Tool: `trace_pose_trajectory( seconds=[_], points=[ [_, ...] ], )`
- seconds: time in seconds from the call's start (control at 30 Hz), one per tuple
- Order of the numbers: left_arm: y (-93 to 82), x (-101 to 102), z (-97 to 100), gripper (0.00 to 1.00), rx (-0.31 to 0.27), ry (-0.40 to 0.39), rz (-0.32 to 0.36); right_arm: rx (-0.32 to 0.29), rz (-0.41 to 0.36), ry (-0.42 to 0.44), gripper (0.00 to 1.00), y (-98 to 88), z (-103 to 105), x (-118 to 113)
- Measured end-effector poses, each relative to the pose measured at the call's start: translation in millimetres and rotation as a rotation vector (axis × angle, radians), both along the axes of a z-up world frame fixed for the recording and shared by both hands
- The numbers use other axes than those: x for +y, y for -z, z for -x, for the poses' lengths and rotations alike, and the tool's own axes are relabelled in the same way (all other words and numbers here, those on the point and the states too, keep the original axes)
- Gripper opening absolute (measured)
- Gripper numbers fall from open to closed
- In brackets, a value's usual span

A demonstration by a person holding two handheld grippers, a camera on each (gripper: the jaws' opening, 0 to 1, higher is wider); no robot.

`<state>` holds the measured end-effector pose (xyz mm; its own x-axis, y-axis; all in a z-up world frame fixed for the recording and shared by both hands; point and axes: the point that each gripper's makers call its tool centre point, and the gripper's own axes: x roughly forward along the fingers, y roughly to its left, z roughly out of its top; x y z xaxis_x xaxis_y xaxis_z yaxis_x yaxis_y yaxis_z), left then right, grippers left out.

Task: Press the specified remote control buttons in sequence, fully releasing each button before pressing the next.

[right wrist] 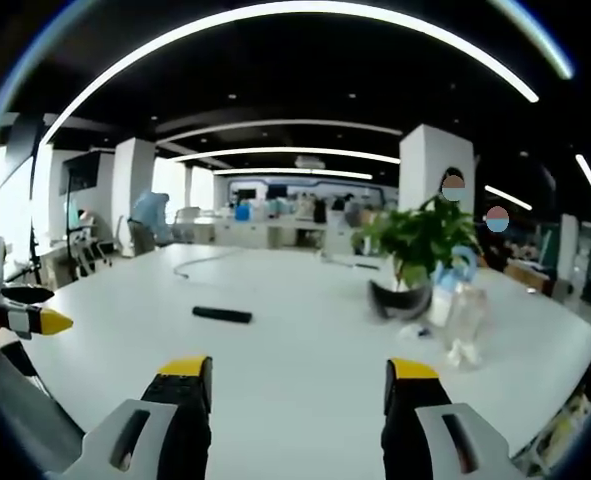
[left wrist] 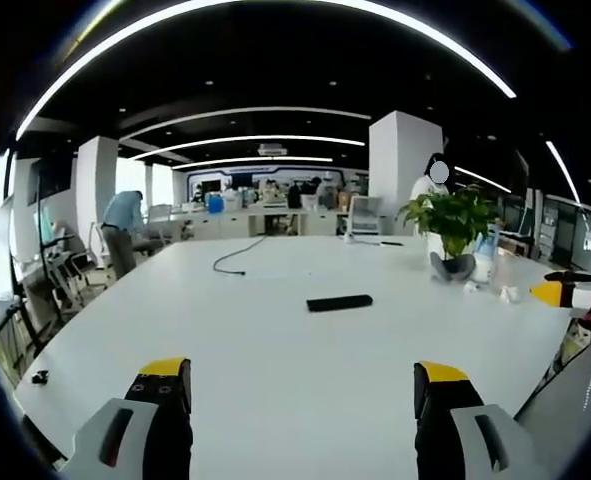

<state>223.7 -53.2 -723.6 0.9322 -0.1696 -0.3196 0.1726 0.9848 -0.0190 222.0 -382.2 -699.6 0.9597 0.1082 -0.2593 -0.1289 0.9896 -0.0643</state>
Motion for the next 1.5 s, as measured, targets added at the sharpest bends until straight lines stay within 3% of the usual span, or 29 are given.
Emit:
trace_pose_trajectory(
  seconds=[0.37, 0.67, 0.9, 1.13, 1.5],
  points=[
    [-3.0, -2.9, -0.2, 0.96, -0.010, 0.010, 0.022, 0.009, -0.002, -0.002, 0.68, 1.8, 0.4, -0.2],
    [-4.9, -15.6, -1.2, 0.95, -0.009, 0.075, -0.048, 0.018, 0.008, -0.009, 0.67, 3.4, -0.1, 0.7],
    [-30.7, -22.9, -27.3, 0.97, -0.047, 0.139, -0.001, 0.019, 0.007, -0.012, 0.68, 3.8, -0.2, 1.3],
    [-41.9, -25.3, -50.2, 0.98, -0.044, 0.169, 0.005, 0.026, 0.011, -0.005, 0.67, 5.1, -0.5, -0.3],
    [-63.5, -39.8, -93.5, 0.98, -0.088, 0.251, -0.039, 0.027, 0.012, -0.009, 0.67, 5.5, -0.6, 0.6]
  ],
)
